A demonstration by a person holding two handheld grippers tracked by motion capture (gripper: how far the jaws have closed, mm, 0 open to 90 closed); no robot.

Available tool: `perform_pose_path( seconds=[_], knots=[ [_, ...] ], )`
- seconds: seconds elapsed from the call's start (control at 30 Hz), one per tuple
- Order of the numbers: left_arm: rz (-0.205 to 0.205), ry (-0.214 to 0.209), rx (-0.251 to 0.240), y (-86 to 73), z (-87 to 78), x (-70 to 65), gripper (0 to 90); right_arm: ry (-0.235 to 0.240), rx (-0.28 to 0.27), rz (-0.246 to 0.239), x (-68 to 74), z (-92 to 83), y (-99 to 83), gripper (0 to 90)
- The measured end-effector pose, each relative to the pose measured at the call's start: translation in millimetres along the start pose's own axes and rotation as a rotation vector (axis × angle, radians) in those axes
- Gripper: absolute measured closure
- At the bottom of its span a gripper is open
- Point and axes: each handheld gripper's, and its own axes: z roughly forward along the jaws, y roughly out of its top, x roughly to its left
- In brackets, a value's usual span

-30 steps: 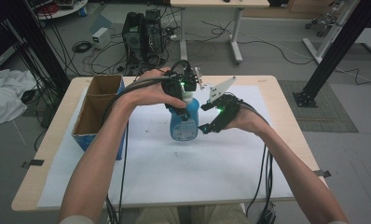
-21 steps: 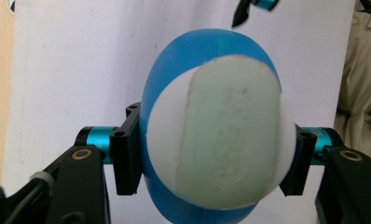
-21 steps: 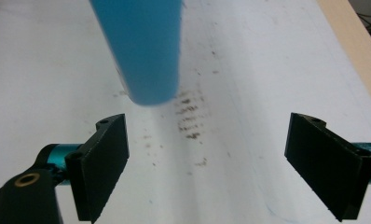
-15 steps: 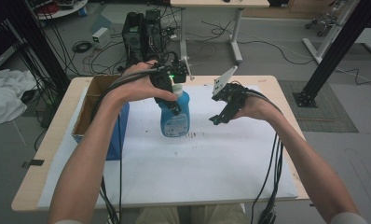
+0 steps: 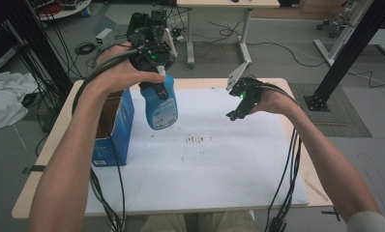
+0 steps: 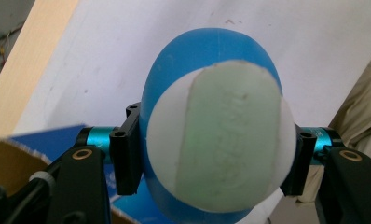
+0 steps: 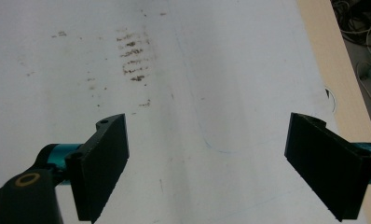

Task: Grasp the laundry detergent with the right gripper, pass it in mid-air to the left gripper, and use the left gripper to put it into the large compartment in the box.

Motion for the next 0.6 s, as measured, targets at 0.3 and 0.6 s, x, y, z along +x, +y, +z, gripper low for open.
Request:
perform_pose_path(
  seconds=[0.3,0.6],
  knots=[
    [-0.178,0.061,0.022,-24.3,-34.3,26.5,37.9,-0.027,0.007,0.018,-9.7,-5.0,-2.7,12.8],
    [-0.26,0.08,0.001,-50.4,-54.2,43.8,37.9,-0.034,0.027,0.035,-18.1,-3.1,-7.3,12.8]
  ],
)
